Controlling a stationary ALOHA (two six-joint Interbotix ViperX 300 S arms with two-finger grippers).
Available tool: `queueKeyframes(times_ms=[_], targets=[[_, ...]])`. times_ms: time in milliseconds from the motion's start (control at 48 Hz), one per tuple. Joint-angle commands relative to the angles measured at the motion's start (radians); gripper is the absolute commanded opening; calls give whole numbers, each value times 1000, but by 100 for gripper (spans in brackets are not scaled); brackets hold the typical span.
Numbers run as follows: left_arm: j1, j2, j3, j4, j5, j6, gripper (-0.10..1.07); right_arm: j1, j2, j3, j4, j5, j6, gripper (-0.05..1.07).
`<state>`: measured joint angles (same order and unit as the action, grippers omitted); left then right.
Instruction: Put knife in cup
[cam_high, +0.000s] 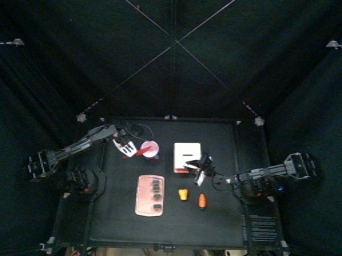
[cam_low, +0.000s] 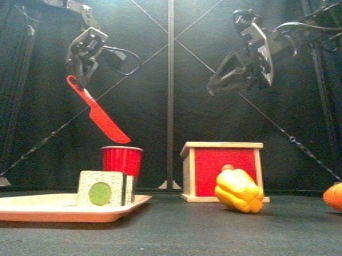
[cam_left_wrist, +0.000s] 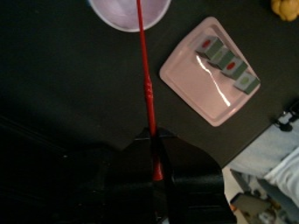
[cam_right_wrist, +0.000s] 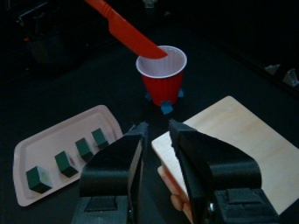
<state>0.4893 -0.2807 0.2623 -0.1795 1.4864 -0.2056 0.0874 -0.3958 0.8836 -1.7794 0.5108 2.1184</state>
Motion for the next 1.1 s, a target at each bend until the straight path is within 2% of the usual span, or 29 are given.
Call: queueKeyframes(times_ms=[0, 417, 688, 792, 1083], targets=[[11, 21, -32, -6, 0, 5, 30, -3, -14, -8, -2, 5, 2, 68], [54, 87, -43, 12, -5, 14, 31, -3, -14, -3, -2, 5, 3, 68], [58, 112, -71, 28, -34, 15, 32, -5, -12, -3, -2, 5, 2, 68], [58, 120, -80, 26, -44, 21, 36, -5, -12, -3, -2, 5, 2, 68], [58, 129, -78, 28, -46, 49, 56, -3, -12, -2, 0, 5, 3, 68]])
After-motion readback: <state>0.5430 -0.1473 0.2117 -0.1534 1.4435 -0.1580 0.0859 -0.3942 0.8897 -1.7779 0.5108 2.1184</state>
